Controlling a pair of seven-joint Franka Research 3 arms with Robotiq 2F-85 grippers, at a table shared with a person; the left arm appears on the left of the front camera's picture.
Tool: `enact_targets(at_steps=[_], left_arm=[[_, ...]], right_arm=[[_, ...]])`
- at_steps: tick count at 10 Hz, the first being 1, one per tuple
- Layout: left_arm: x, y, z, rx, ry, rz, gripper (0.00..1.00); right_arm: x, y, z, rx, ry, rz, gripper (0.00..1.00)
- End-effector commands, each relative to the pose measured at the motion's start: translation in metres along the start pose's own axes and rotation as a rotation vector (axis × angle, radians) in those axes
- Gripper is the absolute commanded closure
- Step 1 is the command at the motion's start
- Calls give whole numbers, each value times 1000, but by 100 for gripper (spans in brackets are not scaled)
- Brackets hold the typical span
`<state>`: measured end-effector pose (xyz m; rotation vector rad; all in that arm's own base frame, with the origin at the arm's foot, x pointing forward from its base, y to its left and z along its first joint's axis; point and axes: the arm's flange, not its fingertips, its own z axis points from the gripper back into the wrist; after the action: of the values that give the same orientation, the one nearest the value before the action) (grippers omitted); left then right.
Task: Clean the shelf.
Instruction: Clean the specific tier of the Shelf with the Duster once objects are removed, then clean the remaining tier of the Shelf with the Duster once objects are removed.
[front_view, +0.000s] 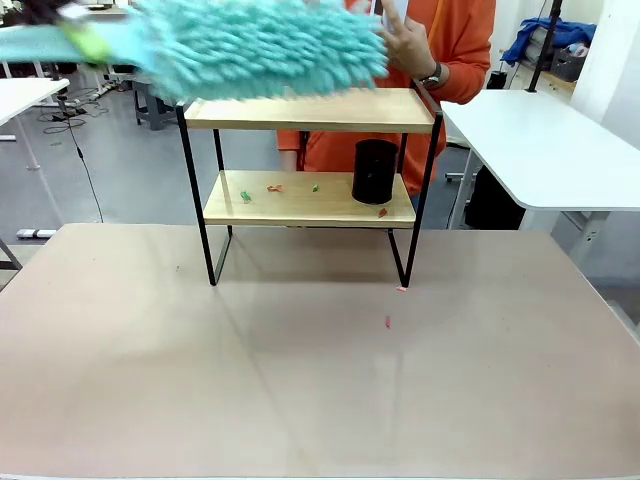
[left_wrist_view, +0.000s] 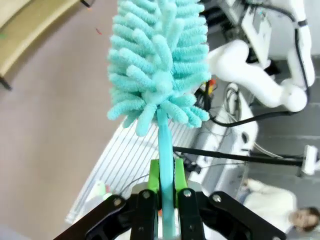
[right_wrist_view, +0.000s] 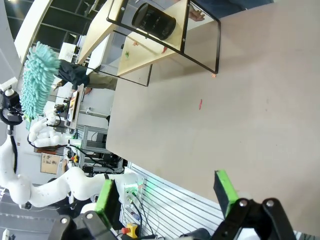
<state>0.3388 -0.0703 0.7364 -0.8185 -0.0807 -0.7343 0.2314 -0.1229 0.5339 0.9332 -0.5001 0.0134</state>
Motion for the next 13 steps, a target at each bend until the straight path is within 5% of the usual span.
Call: enact_targets(at_steps=[1,2,3,5,7,8,9,13], left_arm=[[-90,36,58,-21,-313,180,88],[-130,65,73,-11,-496,358,88],[-155,96,76,-75,-584,470,88],[-170,160,53,-3,-754,664,88],[-156,193,24,7,-765,678,88],[-144,206,13,30,-688,735,88],[-189,206,44,31,-739,724,88],[-189,206,44,31,-739,724,88]], right_arm=[[2,2,-1,17,-12,24,0],[2,2,-1,17,-12,24,0],[2,2,-1,17,-12,24,0],[2,2,-1,17,-12,24,0],[2,2,-1,17,-12,24,0],[2,2,-1,17,-12,24,0],[2,2,-1,17,-12,24,0],[2,2,-1,17,-12,24,0]])
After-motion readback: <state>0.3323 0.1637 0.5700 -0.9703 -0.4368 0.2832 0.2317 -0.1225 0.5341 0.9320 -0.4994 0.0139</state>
